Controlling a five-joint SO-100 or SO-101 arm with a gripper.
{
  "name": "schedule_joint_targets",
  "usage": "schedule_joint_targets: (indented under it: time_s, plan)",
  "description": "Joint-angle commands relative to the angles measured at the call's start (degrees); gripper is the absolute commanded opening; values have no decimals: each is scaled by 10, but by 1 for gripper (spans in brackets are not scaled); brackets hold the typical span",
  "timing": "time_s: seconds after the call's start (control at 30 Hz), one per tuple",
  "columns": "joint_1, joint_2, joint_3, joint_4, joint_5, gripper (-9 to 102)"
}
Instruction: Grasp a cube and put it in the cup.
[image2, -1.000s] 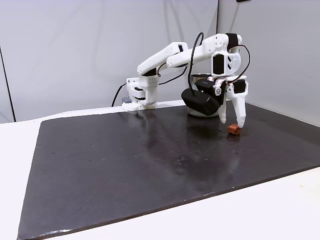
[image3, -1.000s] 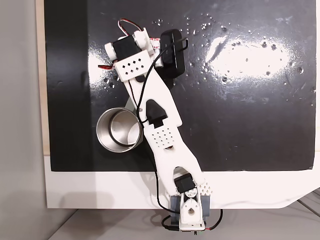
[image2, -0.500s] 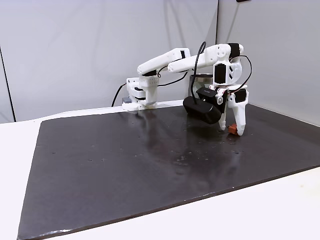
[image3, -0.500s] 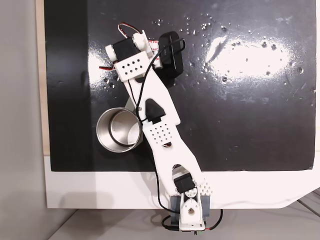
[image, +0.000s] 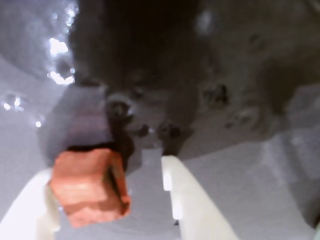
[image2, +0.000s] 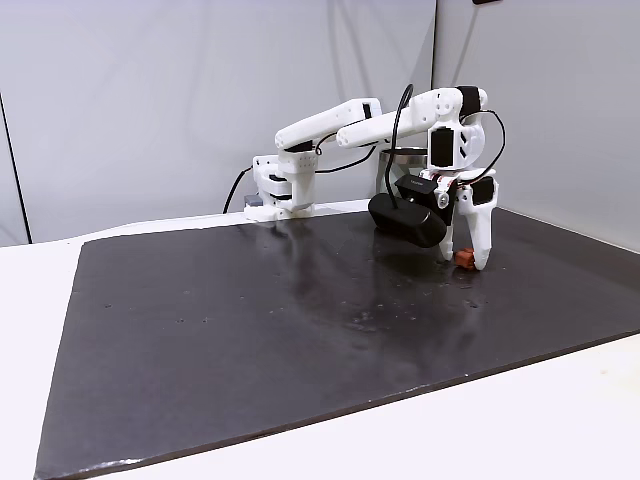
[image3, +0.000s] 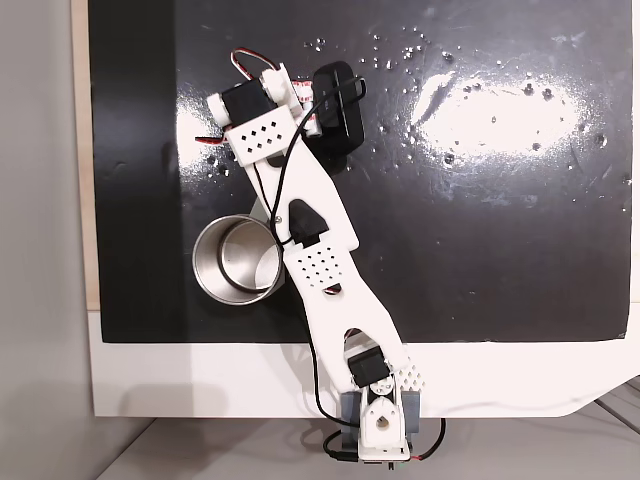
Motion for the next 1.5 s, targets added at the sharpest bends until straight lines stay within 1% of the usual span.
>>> schedule_joint_targets:
  time_s: [0.0,0.4,0.7,1.47]
  plan:
    - [-8,1,-25,-7,0,20]
    - [-5,-2,-25,-3,-1,7]
    - [-5,15,-21,1,-1,6]
    - [-8,333,132,2,2,6]
